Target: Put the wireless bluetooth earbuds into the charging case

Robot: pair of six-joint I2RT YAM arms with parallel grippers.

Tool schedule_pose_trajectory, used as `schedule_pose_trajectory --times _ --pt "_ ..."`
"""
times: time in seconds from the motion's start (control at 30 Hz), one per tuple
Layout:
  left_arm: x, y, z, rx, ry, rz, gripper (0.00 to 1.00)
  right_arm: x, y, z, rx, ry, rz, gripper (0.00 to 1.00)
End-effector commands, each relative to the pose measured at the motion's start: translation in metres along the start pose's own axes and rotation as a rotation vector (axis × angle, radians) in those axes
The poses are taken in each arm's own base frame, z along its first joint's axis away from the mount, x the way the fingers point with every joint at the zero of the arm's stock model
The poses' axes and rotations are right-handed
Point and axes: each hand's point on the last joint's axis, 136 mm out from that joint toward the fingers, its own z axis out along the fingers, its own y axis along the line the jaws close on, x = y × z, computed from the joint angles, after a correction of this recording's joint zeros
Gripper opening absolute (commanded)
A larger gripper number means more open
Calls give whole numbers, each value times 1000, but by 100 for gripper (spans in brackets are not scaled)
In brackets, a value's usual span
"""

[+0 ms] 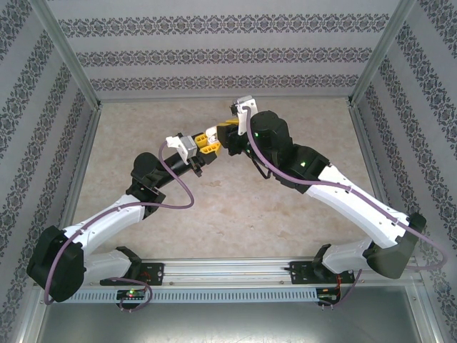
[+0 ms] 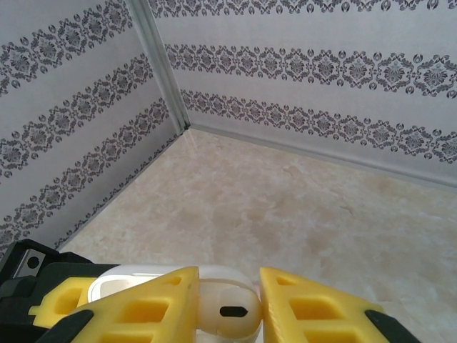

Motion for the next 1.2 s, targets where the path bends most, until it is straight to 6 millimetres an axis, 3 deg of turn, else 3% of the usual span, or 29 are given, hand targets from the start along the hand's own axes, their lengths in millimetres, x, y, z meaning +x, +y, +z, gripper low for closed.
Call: schedule_pose_trajectory --times 0.0,0.77,1.17 --pt "-41 -12 1 44 -112 45 0 6 4 5 -11 5 9 27" --pt "-49 -14 2 46 -129 52 0 44 32 3 -206 38 -127 27" --pt "-49 -12 3 32 -128 55 0 60 33 6 -196 87 -171 30"
